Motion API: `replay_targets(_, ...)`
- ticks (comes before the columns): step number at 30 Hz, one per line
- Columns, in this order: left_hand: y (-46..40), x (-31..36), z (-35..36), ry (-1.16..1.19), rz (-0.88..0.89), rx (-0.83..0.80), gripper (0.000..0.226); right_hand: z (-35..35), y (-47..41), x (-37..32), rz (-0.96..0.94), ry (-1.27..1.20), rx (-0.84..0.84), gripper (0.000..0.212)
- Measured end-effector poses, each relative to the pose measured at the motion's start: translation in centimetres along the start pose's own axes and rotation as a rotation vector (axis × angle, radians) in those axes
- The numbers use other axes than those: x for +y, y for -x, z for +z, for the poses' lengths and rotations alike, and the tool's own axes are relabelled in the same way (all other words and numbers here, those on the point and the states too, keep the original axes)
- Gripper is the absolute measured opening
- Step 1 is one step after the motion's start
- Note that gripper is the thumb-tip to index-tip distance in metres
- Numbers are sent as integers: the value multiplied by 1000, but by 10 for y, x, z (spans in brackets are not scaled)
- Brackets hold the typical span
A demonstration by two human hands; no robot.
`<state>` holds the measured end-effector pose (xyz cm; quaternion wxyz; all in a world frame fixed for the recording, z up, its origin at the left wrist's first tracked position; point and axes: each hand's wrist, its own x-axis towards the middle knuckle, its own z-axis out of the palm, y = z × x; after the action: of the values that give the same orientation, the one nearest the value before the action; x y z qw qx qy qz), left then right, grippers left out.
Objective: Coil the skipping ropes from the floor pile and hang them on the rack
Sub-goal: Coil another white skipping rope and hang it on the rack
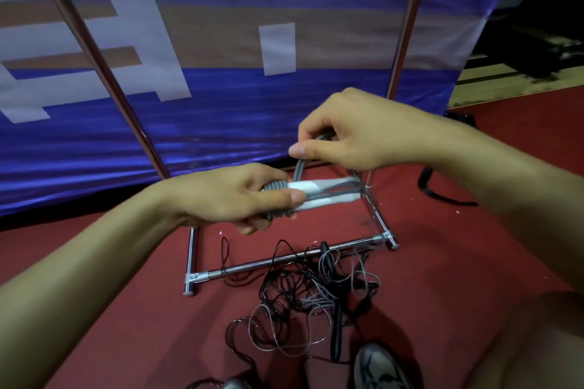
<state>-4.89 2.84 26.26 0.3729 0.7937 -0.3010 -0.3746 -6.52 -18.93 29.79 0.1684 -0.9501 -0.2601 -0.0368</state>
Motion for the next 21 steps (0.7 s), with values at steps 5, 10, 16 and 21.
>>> replay_targets(5,-6,-12,-5,153,0,148,41,-5,11,-11,109,-200,-17,34)
replay_targets(10,-11,-21,-10,357,65,232,57,5,15,-16,182,-248,9,31)
replay_targets(16,-19,-19,-10,369,54,431,50,21,25,-16,76,-216,-14,39)
replay_targets(21,-26,-19,-10,400,116,603,36,25,29,-6,275,-648,23,19)
